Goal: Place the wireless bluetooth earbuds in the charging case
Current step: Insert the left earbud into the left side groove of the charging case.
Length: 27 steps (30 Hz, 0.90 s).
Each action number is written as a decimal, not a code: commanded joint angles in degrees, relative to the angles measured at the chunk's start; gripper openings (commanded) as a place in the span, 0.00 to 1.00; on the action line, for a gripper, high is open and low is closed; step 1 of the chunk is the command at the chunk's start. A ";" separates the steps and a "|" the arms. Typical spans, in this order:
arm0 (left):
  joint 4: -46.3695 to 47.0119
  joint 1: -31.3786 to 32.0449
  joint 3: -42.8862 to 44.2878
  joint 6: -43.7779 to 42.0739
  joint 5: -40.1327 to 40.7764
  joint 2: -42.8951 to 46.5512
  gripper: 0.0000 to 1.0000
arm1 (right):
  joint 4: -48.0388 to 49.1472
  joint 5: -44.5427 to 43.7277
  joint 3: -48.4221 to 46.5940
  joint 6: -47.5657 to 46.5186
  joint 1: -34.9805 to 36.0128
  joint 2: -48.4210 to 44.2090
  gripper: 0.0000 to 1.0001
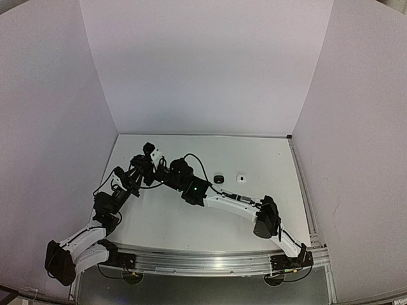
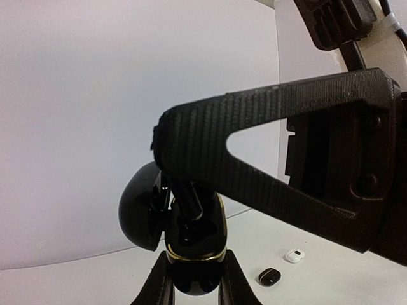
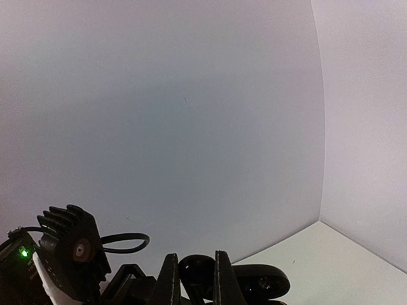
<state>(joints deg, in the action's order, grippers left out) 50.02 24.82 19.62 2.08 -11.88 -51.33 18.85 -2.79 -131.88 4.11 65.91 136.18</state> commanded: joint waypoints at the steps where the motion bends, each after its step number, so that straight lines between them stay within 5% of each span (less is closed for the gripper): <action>1: 2.86 0.23 1.68 1.41 -0.70 1.14 0.00 | 2.29 -0.86 0.67 -1.27 -0.24 0.10 0.00; 27: 4.64 0.23 2.31 5.21 -0.58 1.46 0.00 | 8.22 -1.02 4.88 -0.81 -0.42 1.45 0.00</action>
<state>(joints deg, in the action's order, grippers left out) 50.12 24.82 19.62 6.50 -11.90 -51.00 25.70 -3.46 -127.33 1.76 65.76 136.18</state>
